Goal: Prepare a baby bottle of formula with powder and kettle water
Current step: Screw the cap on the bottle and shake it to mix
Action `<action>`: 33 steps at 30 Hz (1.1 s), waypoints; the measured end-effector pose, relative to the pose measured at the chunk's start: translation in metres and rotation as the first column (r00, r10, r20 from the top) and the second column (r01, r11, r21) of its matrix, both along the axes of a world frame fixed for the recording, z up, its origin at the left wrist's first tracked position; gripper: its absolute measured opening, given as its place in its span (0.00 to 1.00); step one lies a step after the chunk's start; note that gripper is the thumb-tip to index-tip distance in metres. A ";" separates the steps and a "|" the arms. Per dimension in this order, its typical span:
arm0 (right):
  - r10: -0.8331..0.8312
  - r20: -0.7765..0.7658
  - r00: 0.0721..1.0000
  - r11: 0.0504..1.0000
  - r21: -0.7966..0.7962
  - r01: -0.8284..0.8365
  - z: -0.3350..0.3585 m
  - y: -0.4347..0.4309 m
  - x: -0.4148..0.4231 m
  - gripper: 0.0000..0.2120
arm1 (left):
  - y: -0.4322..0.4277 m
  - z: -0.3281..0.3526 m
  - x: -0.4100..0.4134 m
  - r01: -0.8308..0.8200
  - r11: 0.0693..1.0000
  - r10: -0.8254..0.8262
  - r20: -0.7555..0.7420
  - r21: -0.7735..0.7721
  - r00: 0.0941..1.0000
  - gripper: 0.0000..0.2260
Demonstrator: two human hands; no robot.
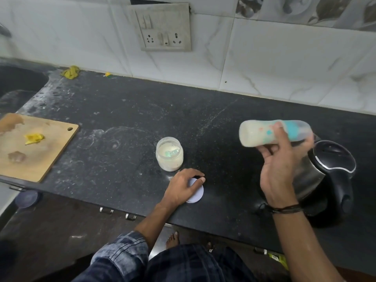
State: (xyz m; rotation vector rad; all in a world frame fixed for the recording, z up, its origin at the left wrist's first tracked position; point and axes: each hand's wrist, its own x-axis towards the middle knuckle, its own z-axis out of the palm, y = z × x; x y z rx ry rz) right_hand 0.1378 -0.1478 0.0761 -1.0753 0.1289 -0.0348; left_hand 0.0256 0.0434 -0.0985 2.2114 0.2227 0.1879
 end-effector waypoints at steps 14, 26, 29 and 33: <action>0.035 0.081 0.996 0.998 -0.055 -0.030 0.001 -0.002 -0.003 0.31 | 0.002 0.001 -0.001 0.021 1.000 -0.021 0.021 0.005 1.000 0.13; 0.116 0.172 0.978 0.978 -0.192 -0.082 0.003 -0.004 -0.004 0.39 | 0.002 -0.003 -0.001 0.012 1.000 -0.012 0.023 -0.001 1.000 0.10; 0.199 0.208 0.958 0.956 -0.255 -0.144 0.004 -0.005 -0.010 0.40 | 0.003 -0.002 0.000 0.022 1.000 -0.022 0.016 0.000 1.000 0.10; -0.056 0.214 0.975 0.995 -0.069 0.073 0.007 -0.005 -0.006 0.38 | 0.001 -0.002 0.000 0.008 1.000 -0.008 0.009 0.007 1.000 0.11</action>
